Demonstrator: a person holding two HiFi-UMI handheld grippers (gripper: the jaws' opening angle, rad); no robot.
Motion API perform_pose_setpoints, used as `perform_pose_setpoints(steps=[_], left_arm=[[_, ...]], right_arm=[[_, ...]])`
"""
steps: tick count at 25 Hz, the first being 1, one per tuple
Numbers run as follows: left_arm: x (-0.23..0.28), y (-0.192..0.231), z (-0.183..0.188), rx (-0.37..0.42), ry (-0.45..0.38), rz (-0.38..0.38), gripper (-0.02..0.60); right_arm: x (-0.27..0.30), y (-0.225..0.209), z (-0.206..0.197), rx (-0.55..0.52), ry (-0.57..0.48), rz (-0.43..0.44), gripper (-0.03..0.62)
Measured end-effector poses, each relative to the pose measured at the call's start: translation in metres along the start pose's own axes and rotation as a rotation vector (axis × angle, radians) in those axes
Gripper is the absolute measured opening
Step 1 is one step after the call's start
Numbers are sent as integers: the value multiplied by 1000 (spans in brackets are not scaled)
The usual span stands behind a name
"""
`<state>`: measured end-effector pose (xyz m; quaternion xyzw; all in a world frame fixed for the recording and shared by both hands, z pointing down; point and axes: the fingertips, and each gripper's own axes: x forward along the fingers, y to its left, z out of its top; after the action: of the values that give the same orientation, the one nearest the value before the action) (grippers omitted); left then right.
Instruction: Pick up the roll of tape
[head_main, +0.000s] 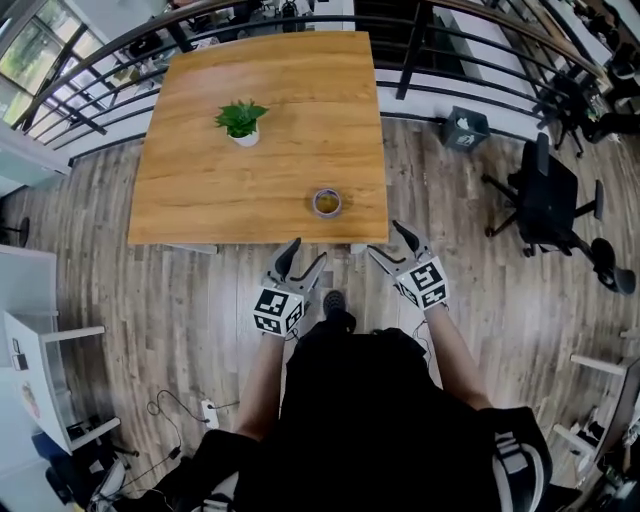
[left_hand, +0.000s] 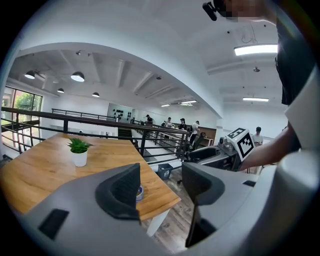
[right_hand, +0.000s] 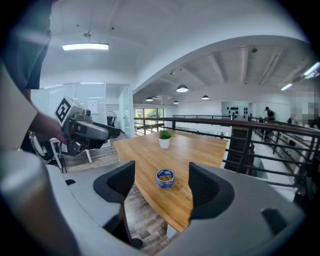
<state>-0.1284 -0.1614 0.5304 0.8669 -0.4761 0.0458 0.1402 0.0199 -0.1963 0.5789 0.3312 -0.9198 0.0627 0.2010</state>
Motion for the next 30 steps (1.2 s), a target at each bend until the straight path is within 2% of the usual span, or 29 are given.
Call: perform_pose_setpoints(steps=[7, 14, 19, 22, 30], left_arm=[[27, 24, -4, 48, 51, -103, 276], [51, 23, -17, 84, 122, -171, 276], [63, 25, -21, 77, 145, -174, 276], [69, 29, -27, 75, 166, -167, 276], [98, 33, -52, 96, 254, -173, 276]], right_arm=[[14, -11, 4, 35, -7, -89, 344], [6, -20, -9, 90, 9, -137, 336], [9, -29, -16, 114, 13, -131, 324], [19, -38, -19, 98, 24, -135, 339], [41, -47, -27, 111, 48, -60, 339]])
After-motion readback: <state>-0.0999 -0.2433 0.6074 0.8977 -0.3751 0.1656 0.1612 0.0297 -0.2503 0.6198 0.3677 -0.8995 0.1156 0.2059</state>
